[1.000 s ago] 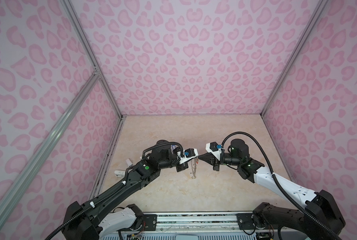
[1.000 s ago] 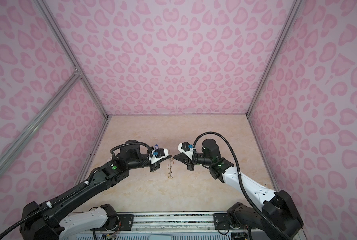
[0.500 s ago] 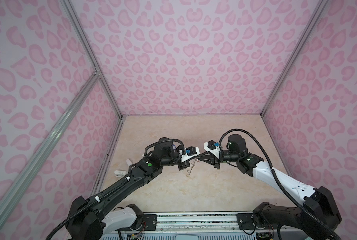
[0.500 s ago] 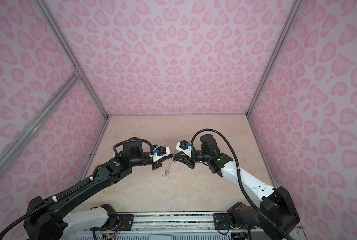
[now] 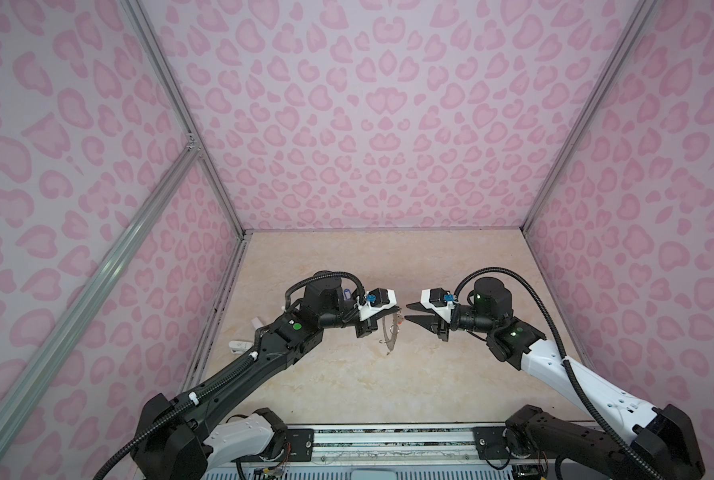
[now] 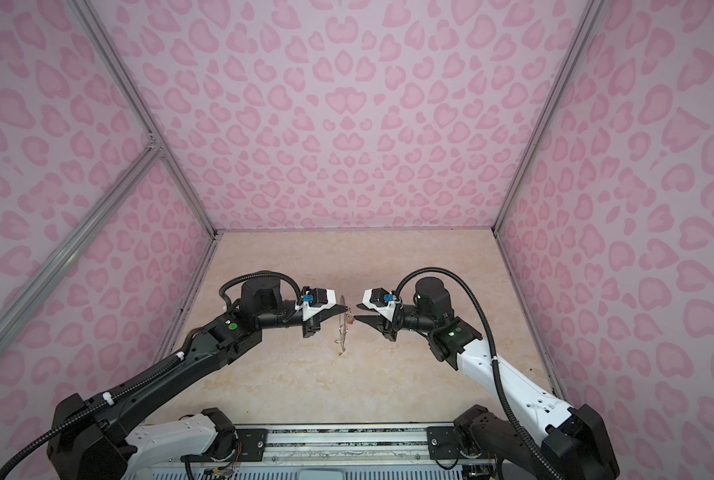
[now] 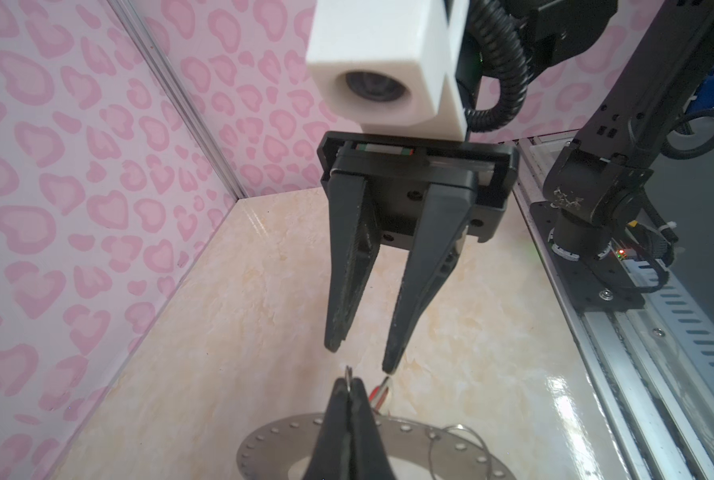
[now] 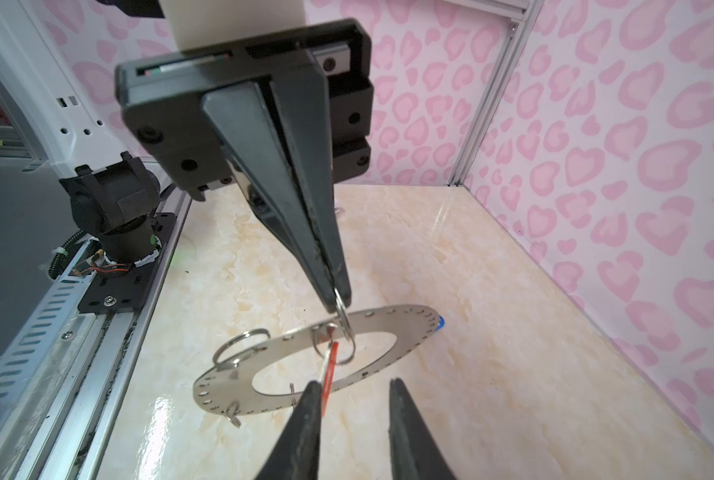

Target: Put the keys on the keyring

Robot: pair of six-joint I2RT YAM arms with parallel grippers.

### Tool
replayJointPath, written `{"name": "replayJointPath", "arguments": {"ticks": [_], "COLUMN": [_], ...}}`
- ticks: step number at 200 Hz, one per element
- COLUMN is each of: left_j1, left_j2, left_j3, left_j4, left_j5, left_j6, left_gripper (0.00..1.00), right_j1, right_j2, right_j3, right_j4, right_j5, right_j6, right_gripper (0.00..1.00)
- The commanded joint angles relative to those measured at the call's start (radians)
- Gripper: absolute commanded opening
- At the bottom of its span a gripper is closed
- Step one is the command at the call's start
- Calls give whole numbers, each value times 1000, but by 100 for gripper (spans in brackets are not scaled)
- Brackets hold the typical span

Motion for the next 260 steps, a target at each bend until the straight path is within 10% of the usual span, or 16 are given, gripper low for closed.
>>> {"name": "replayJointPath", "arguments": {"ticks": [1, 112, 153, 260], "left_j1": [0, 1, 1, -58], "left_j2": [8, 16, 23, 92], "left_j3": [24, 54, 135, 291], "left_j4": [41, -5, -190, -437], "left_j5": [48, 64, -87, -259], "left_j6": [-7, 10, 142, 370], "left_gripper": [3, 3, 32, 30], "right_j1": [12, 16, 17, 56], "right_j2": [9, 51, 61, 128], "right_j3": [5, 48, 88, 199], "right_j4": [87, 83, -65, -293], "right_j5": [2, -35, 4, 92], "right_j6": [37, 52, -9, -99], "right_gripper": [28, 0, 0, 0]}}
